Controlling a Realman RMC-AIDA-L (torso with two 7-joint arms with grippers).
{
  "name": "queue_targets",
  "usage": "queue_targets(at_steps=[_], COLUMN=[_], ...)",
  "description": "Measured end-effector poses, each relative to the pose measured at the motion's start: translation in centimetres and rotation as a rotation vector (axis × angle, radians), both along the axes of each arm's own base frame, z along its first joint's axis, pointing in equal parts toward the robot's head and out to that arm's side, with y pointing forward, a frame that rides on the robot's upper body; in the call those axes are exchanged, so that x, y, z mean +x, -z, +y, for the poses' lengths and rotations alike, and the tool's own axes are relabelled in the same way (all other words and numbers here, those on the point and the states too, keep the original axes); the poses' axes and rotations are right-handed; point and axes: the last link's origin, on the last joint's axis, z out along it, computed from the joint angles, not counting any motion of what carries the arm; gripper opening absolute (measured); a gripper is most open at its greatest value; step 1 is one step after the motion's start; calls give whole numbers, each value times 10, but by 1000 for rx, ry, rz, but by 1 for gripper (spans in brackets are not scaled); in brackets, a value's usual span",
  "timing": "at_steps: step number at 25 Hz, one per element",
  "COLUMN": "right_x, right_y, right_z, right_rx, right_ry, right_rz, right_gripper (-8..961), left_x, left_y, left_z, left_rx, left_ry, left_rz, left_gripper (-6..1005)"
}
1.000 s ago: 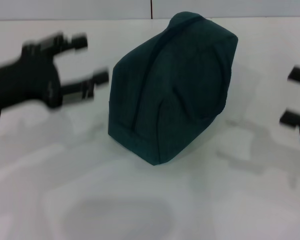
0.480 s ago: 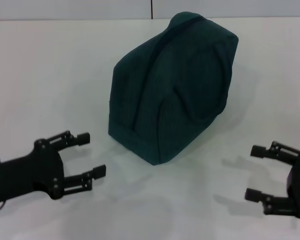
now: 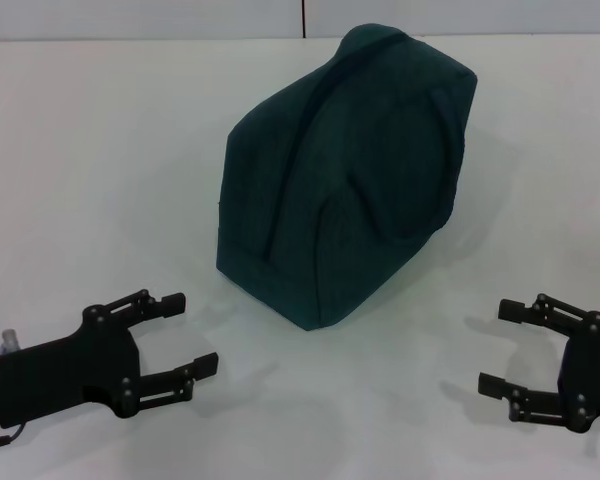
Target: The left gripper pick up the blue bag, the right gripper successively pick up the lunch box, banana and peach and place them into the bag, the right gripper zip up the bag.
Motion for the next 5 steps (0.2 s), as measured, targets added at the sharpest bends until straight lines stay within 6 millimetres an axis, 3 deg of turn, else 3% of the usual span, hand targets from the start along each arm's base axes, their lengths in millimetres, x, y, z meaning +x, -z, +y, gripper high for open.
queue_targets(at_steps=[5], right_x=[-2], right_y=[1], right_z=[2], right_rx=[0], right_ry=[-5], right_rz=[3], right_gripper=[859], left_x=[0], left_y=[0], left_z=[-1], left_rx=[-3], left_ry=[2], left_rz=[-2], left_gripper=[832])
